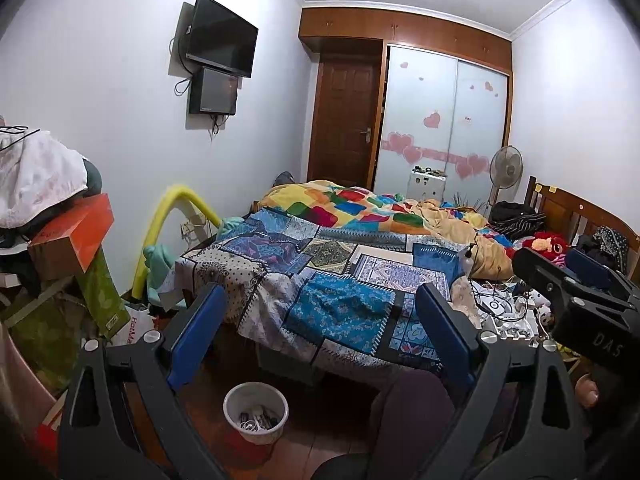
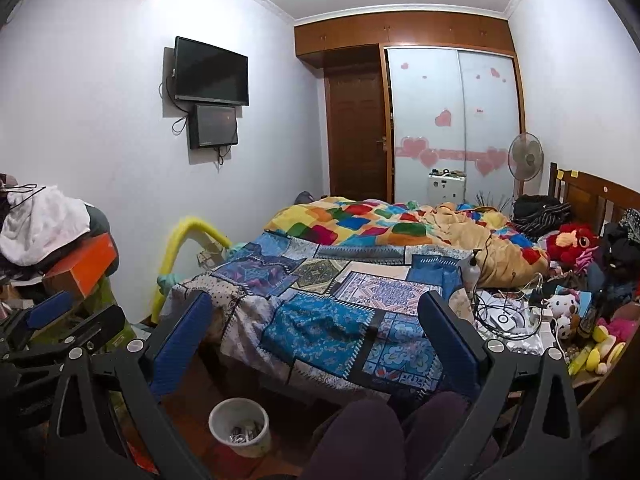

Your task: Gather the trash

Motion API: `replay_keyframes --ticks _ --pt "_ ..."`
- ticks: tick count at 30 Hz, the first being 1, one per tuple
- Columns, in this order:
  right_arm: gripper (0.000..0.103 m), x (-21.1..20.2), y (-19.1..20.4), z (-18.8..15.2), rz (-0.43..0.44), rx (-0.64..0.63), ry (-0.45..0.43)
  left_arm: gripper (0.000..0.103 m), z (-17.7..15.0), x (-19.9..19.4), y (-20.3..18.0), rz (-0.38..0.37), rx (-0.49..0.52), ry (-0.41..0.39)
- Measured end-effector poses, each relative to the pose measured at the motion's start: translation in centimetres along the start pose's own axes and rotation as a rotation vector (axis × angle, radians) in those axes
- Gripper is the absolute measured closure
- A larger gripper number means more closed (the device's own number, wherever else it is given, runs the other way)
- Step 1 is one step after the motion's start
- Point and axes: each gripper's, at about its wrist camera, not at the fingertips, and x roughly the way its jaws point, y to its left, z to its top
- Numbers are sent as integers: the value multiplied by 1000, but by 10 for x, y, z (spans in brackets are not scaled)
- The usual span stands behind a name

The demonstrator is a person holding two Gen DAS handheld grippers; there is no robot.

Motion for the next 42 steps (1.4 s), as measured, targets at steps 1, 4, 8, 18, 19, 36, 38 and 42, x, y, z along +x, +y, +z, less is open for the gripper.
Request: replay_keyframes --ticks 1,4,8,18,19,36,38,42 --pt "1 0 -1 0 1 1 2 7 0 0 0 1 1 1" --pt "1 1 0 1 3 2 9 7 -1 0 0 4 0 5" --pt "1 1 0 1 5 2 16 7 -1 0 1 6 -6 7" --pt "1 3 5 1 7 -1 24 5 -2 1 6 17 -19 9" --pt "1 2 5 2 7 -1 24 5 -2 1 6 17 -21 11" --pt "1 4 8 2 8 -4 30 1 -3 1 9 10 -28 6" --pt "1 4 9 2 9 -4 30 1 -3 1 9 6 -28 8" --pt "1 4 8 2 9 -4 30 1 -4 -1 9 2 -30 8"
